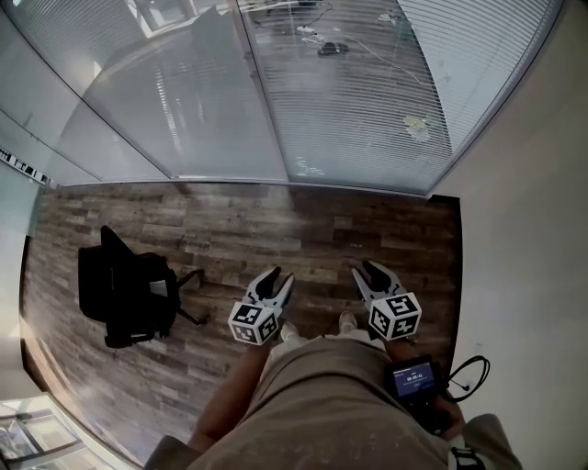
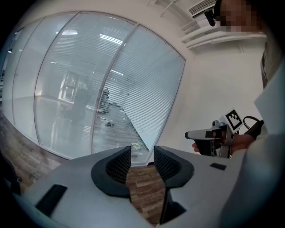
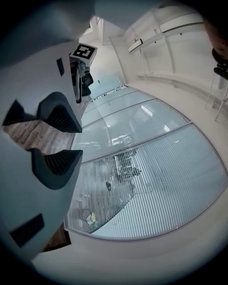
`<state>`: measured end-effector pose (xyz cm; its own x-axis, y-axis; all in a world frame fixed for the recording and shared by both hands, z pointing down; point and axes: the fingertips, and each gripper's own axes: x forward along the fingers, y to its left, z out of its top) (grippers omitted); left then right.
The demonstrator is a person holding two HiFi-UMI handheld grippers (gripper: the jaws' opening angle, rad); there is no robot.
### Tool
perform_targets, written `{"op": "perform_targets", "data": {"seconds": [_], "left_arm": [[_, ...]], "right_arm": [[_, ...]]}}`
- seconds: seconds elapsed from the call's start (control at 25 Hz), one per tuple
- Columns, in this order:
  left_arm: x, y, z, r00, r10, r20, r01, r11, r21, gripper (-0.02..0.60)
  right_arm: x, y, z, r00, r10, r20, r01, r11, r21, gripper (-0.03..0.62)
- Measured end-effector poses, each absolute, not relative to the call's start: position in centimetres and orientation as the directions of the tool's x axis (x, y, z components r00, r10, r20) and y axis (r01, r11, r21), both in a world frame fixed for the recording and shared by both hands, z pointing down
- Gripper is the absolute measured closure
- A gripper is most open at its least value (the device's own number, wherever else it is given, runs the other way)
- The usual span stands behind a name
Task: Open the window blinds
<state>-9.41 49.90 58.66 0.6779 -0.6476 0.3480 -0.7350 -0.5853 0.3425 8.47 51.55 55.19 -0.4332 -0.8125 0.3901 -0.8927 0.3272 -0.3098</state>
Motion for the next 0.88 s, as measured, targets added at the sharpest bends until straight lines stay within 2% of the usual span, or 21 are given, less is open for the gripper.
{"op": "perform_targets", "data": {"seconds": [0.6,0.68,0.88], "left_arm": [[-2.2,51.1,59.5,0.686,-0.651,0.326,-0.726,-0.578,0.373,0.42],[-1.3,51.3,59.6,0.685,-0.652,0.325,-0.726,-0.575,0.377,0.42],[0.9,51.6,59.5,0.679,-0.659,0.323,-0.731,-0.567,0.38,0.42]], "right_arm": [[12.9,52.2,53.3,-0.526,-0.754,0.394,-0.851,0.47,-0.235,0.469],[12.9,52.7,53.0,-0.552,-0.741,0.382,-0.832,0.52,-0.193,0.524],[13.4,53.4,52.9,-0.601,-0.716,0.357,-0.796,0.577,-0.184,0.549]]}}
